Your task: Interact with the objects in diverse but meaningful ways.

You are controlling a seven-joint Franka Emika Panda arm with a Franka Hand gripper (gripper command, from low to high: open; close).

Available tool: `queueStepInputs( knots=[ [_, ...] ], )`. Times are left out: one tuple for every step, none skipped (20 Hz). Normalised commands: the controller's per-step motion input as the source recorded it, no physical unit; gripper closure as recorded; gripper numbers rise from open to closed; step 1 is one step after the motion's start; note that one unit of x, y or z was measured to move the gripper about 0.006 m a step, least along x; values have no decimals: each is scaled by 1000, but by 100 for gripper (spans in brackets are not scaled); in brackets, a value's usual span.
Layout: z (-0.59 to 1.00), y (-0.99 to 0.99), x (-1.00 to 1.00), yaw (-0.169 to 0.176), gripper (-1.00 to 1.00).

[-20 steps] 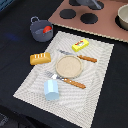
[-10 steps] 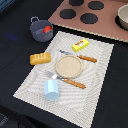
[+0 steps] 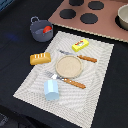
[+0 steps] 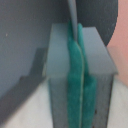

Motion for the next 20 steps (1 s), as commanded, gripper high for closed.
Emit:
queueStepInputs(
  knots=[
    [-60,-343,517,39,100],
    [-71,-369,366,45,100],
    [-63,-374,280,39,100],
    [-69,-349,206,40,100],
    [-23,-323,0,90,100],
    [0,-326,0,141,100],
    [0,-257,0,160,100],
    [0,-220,0,181,100],
    [0,-206,0,205,100],
    [14,-189,0,207,100],
    [20,-183,0,204,100],
    [20,-200,0,197,100],
    [9,-203,0,196,100],
    [6,-206,0,197,100],
    [0,-220,0,195,100],
    [0,-214,0,194,100],
    [0,-254,71,172,100],
    [9,-240,137,156,100],
    [37,-269,269,129,100],
    [60,-283,334,111,100]
  ],
)
